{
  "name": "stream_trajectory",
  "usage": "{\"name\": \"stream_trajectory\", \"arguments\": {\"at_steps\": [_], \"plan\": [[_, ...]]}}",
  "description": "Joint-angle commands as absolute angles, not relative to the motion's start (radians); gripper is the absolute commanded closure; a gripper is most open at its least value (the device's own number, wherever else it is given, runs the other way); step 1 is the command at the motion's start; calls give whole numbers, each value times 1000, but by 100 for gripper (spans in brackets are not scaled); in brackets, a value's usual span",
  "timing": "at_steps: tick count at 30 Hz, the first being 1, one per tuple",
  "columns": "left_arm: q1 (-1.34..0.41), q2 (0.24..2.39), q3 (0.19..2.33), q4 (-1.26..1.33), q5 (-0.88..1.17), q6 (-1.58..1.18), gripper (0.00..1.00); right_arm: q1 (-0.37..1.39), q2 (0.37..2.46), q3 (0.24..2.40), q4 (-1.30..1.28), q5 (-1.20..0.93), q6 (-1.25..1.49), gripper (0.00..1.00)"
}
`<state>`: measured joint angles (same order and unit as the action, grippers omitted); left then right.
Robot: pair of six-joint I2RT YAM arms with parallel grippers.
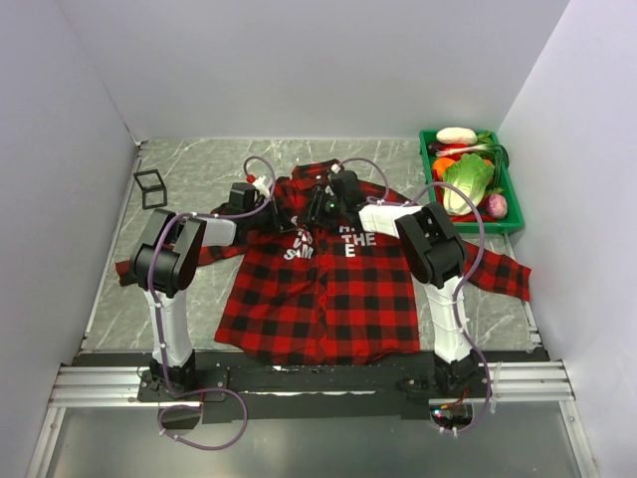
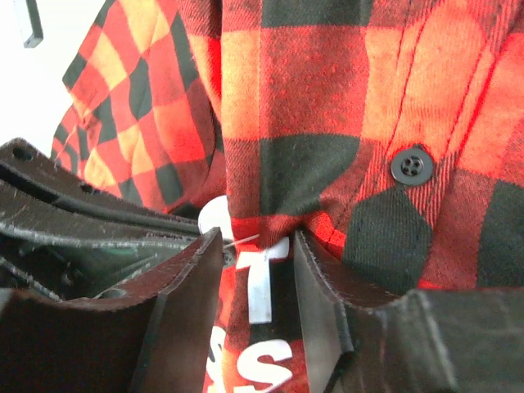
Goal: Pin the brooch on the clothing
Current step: Pin the brooch to the clothes.
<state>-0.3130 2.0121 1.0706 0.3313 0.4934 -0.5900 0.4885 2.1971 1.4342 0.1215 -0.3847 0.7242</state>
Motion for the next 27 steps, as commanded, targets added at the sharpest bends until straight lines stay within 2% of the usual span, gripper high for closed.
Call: {"name": "stream_trajectory", "arguments": {"at_steps": [1,9,13,27], "plan": [[-314,2049,1083,308,549,-578,99,456,2126,1419,170,-495,701,51],[-308,2075,1085,322,580,-618,99,439,2121,1355,252,-545,741,54],[-308,2088,1089,321,586,-627,99,439,2151,1385,210,-545,721,57],[-308,2079,1077,321,571,-621,99,442,2181,1419,149,-489,684,58]]}}
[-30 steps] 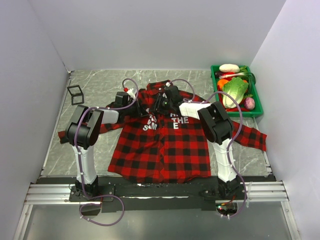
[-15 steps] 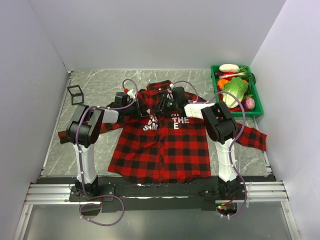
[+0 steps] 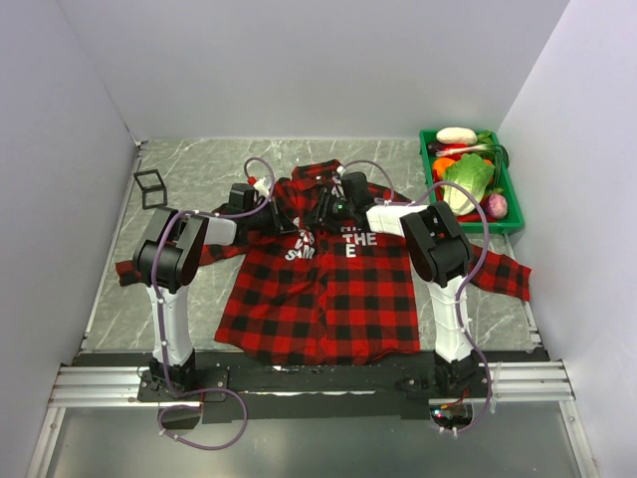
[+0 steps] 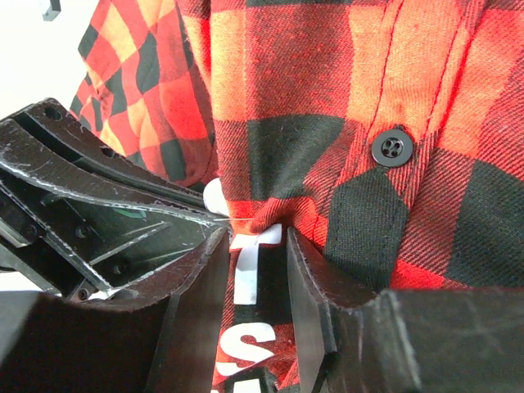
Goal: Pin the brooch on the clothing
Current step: Pin the brooch to the clothes.
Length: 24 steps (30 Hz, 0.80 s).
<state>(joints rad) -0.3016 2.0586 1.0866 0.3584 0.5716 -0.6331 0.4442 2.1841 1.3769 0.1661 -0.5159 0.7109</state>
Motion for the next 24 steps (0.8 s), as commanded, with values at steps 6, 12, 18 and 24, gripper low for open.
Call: {"name": "stream_trajectory", "arguments": {"at_steps": [6,12,18,24], "plan": [[-310,2063,1071,325,565,-617,99,451,2184,1442,109,-451,663,59],[-321,2043,1072,302,535,-597,99,477,2203,1483,68,-419,652,58],[-325,2040,1074,305,540,-600,99,491,2217,1505,41,-396,644,57],[-325,2040,1072,310,543,-603,99,494,2218,1493,41,-390,641,57]]}}
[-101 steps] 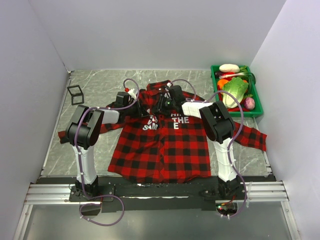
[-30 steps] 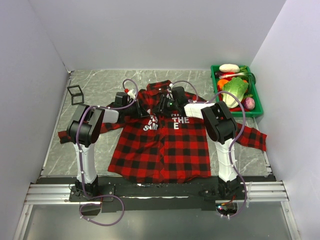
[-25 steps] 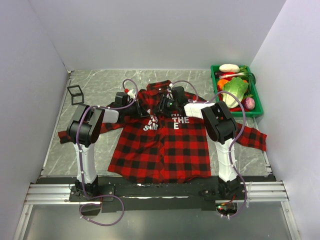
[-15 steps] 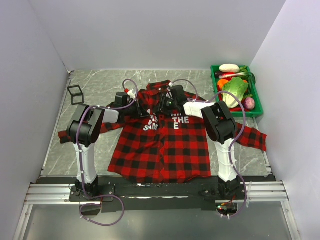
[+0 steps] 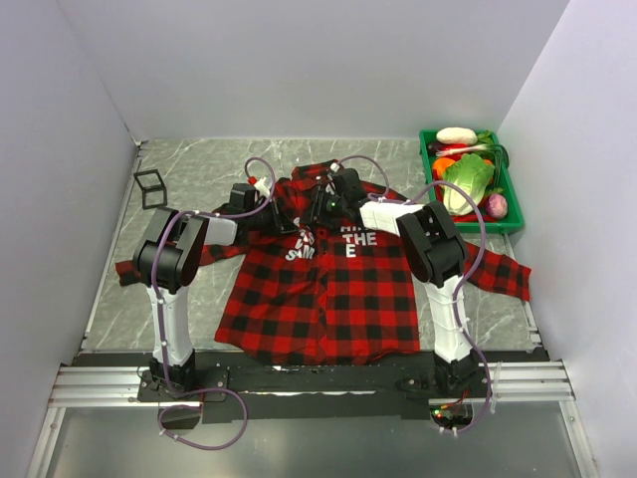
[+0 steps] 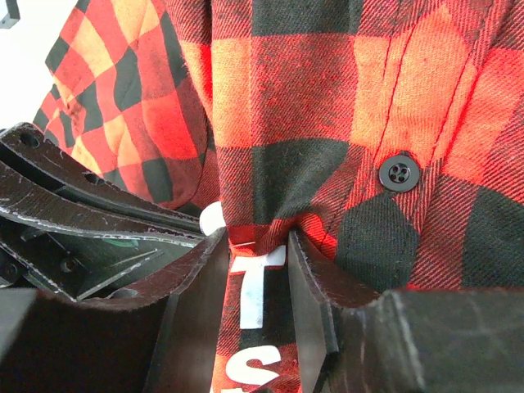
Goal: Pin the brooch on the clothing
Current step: Pin the brooch to the clothes.
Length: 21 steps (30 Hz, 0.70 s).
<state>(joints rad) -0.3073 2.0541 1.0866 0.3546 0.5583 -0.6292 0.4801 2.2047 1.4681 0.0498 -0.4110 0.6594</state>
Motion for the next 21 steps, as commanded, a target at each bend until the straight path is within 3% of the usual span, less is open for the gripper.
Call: {"name": "stream_trajectory", "arguments": {"at_steps": [1,13,21], "plan": [[-325,2039,1071,310,545,-604,99,494,2220,1491,44,-390,646,57],[-325,2043,1071,313,548,-609,99,468,2206,1433,127,-457,716,53],[-325,2048,1069,322,552,-617,99,449,2197,1385,160,-474,732,61]]}}
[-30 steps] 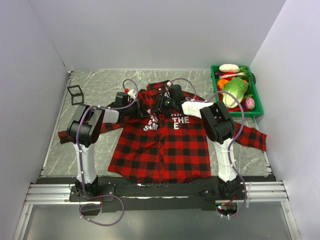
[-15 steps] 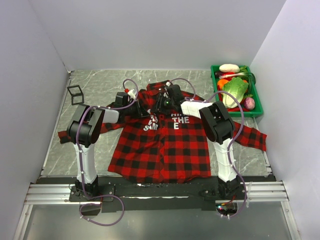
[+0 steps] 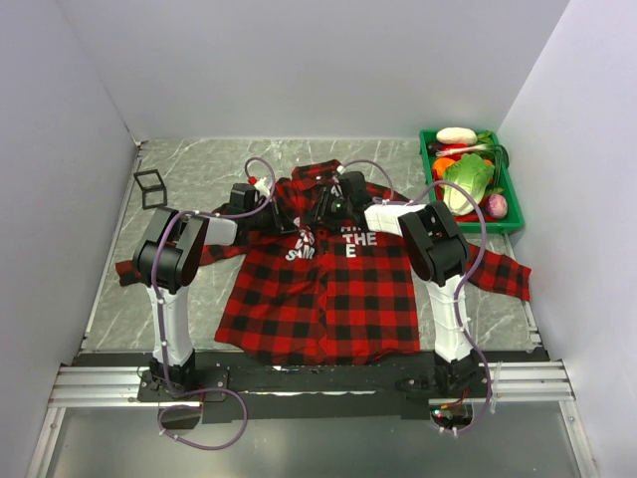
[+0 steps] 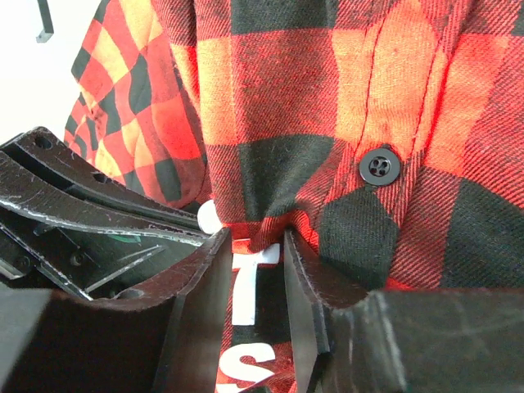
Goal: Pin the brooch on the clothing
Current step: Pin the brooch to the clothes.
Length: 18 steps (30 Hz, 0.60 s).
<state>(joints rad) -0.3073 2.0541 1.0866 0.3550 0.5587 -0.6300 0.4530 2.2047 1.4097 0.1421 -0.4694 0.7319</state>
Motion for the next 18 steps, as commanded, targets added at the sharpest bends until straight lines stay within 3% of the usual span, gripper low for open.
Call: {"name": "stream_trajectory", "arguments": {"at_steps": [1,18], "plan": [[-325,2048,1069,321,552,-615,99,451,2195,1376,163,-474,733,61],[-325,2057,1088,302,558,-618,99,465,2181,1373,123,-417,672,62]]}}
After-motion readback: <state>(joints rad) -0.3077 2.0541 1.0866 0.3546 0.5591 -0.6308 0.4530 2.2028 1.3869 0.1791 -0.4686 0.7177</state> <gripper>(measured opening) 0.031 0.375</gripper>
